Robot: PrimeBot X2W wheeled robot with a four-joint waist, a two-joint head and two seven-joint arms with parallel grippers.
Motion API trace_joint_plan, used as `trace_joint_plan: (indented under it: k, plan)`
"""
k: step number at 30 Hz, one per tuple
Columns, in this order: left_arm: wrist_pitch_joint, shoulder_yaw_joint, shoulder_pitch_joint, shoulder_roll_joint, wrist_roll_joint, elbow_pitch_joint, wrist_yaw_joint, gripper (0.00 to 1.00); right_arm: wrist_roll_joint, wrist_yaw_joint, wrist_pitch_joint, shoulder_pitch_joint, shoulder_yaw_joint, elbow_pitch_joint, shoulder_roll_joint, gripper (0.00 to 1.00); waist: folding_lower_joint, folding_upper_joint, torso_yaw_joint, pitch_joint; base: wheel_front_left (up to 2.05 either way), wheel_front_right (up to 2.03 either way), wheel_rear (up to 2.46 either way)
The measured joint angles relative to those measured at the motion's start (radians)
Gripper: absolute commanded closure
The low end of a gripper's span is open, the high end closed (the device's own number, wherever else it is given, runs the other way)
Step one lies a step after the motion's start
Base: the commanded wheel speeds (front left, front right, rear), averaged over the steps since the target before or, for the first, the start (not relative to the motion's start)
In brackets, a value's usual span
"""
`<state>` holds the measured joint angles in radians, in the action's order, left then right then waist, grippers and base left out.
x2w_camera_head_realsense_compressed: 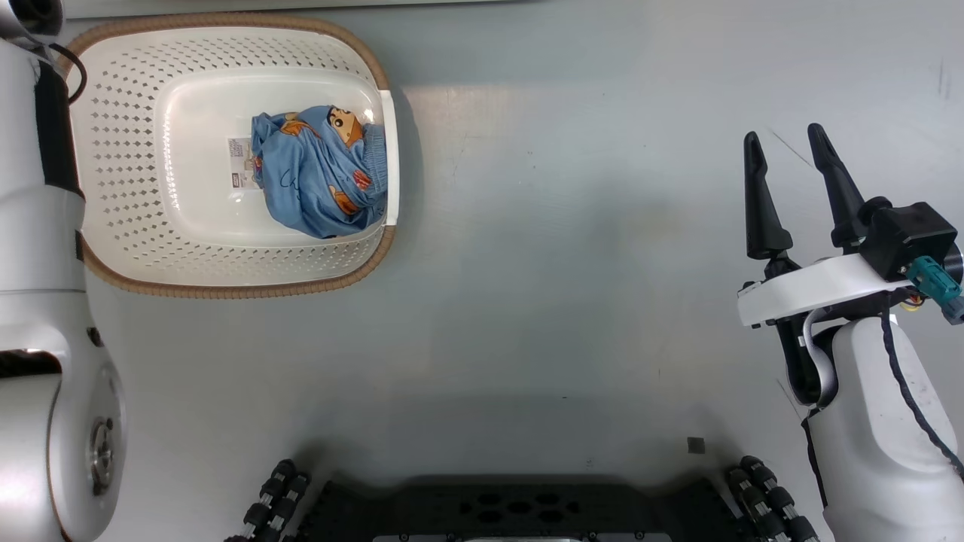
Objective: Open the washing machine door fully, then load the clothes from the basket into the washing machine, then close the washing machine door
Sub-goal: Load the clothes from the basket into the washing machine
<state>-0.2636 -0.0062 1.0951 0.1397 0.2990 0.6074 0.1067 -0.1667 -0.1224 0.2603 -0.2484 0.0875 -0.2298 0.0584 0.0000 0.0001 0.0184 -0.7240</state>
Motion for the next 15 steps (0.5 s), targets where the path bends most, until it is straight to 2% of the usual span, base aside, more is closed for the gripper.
trace_joint_plan:
  k: [15]
  plan:
    - [0.0,0.041,-0.148,0.009,0.01,-0.049,0.011,0.0,-0.011,0.0,0.0,-0.009,0.021,-0.022,0.001,0.0,0.0,0.0,0.017,0.089,0.0,0.0,0.0]
